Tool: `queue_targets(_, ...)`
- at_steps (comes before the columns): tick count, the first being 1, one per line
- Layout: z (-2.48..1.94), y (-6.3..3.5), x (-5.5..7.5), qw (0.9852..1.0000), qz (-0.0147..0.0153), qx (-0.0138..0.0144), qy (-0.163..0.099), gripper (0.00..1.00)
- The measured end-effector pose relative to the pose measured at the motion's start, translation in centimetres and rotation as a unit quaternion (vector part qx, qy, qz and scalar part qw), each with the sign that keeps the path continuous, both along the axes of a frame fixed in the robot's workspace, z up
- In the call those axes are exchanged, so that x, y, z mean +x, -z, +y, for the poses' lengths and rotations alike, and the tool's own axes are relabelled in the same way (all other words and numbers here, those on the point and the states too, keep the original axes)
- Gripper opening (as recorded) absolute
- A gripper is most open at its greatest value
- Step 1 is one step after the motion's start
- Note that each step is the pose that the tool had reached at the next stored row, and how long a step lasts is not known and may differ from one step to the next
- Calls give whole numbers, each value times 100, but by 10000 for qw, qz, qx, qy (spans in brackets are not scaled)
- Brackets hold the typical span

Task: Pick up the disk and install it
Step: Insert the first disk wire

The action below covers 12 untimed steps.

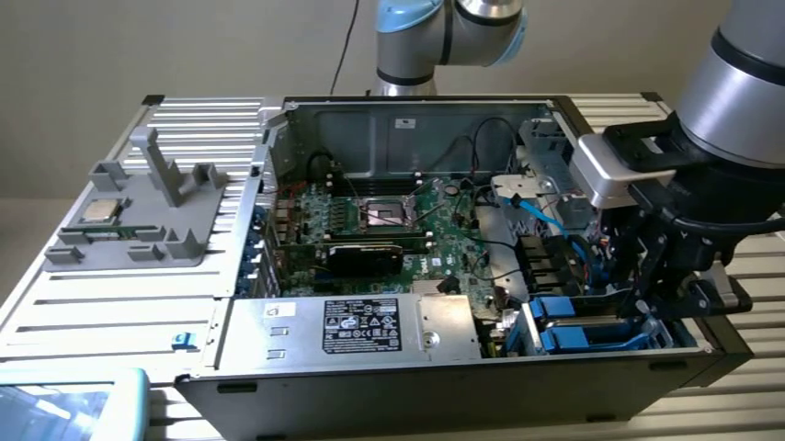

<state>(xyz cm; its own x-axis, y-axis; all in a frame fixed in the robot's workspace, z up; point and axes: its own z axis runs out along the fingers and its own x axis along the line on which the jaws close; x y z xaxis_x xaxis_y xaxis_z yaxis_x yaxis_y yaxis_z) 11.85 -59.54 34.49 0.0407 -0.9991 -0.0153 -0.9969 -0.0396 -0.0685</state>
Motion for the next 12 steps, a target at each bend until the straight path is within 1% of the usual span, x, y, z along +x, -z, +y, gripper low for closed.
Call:
queue_targets(5,-1,5,10,9999,9,12,-170,40)
queue_targets(9,-3,6,16,9995,18,17,-307,40)
queue_targets(11,-10,6,31,9995,31,19,-325,40)
queue_targets(12,-12,6,41,9994,45,20,-330,40)
